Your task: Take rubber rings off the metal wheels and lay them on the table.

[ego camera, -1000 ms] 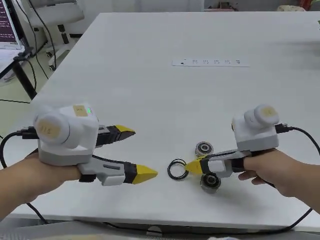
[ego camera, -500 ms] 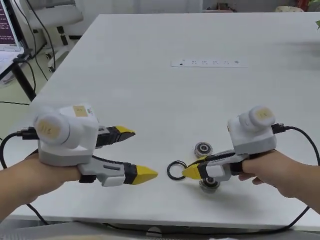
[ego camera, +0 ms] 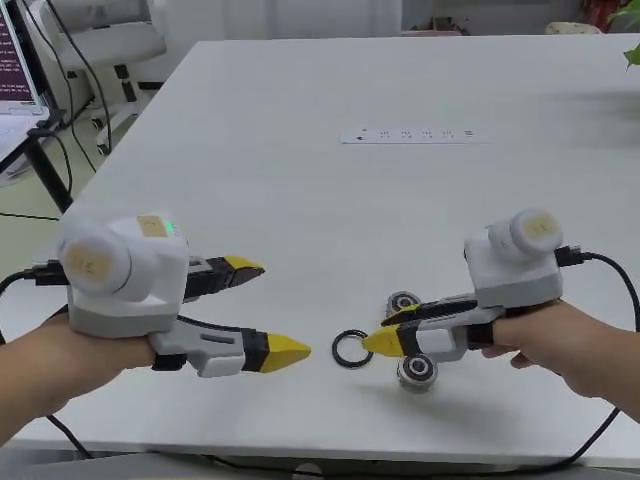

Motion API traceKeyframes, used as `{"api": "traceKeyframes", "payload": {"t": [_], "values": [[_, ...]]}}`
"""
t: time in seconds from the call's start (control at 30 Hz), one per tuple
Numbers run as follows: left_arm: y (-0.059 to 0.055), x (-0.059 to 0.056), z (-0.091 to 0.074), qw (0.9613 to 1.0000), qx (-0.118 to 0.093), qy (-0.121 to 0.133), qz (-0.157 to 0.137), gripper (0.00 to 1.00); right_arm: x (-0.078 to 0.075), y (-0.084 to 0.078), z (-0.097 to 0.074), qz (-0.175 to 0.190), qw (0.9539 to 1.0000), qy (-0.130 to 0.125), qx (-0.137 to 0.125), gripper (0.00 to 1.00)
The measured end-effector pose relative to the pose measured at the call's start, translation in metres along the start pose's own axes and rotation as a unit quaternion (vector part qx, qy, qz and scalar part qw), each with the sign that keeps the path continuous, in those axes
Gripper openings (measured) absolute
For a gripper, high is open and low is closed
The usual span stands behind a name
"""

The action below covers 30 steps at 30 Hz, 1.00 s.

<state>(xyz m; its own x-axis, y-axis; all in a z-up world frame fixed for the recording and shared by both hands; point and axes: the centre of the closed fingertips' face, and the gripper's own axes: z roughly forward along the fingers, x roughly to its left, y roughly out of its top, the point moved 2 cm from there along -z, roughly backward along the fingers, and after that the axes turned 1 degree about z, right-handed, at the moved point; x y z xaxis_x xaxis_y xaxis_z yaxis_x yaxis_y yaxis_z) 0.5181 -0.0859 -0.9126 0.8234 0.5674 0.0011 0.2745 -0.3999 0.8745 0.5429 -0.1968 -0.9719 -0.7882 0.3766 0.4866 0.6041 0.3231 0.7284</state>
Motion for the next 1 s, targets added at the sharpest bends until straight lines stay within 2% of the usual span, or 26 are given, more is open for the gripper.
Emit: {"api": "traceKeyframes", "payload": {"t": [0.2, 0.33, 0.5, 0.67, 0.87, 1.0], "values": [[0.005, 0.000, 0.000, 0.9999, -0.010, 0.004, -0.007, 0.70, 0.002, 0.013, -0.010, -0.014, 0.9996, -0.007, -0.024, 0.38], [0.012, -0.001, -0.003, 0.9997, -0.020, 0.005, -0.014, 0.70, 0.005, 0.024, -0.023, -0.017, 0.9985, -0.012, -0.051, 0.41], [0.018, -0.001, -0.006, 0.9993, -0.032, 0.012, -0.018, 0.71, 0.003, 0.030, -0.039, -0.018, 0.9964, -0.027, -0.079, 0.45], [0.017, 0.000, -0.009, 0.9992, -0.029, 0.017, -0.020, 0.71, 0.000, 0.036, -0.058, -0.027, 0.9923, -0.052, -0.109, 0.50], [0.018, 0.000, -0.015, 0.9989, -0.031, 0.024, -0.027, 0.70, 0.001, 0.039, -0.079, -0.046, 0.9881, -0.074, -0.127, 0.58], [0.018, -0.002, -0.016, 0.9988, -0.030, 0.023, -0.031, 0.71, 0.003, 0.035, -0.088, -0.059, 0.9866, -0.083, -0.128, 0.62]]}}
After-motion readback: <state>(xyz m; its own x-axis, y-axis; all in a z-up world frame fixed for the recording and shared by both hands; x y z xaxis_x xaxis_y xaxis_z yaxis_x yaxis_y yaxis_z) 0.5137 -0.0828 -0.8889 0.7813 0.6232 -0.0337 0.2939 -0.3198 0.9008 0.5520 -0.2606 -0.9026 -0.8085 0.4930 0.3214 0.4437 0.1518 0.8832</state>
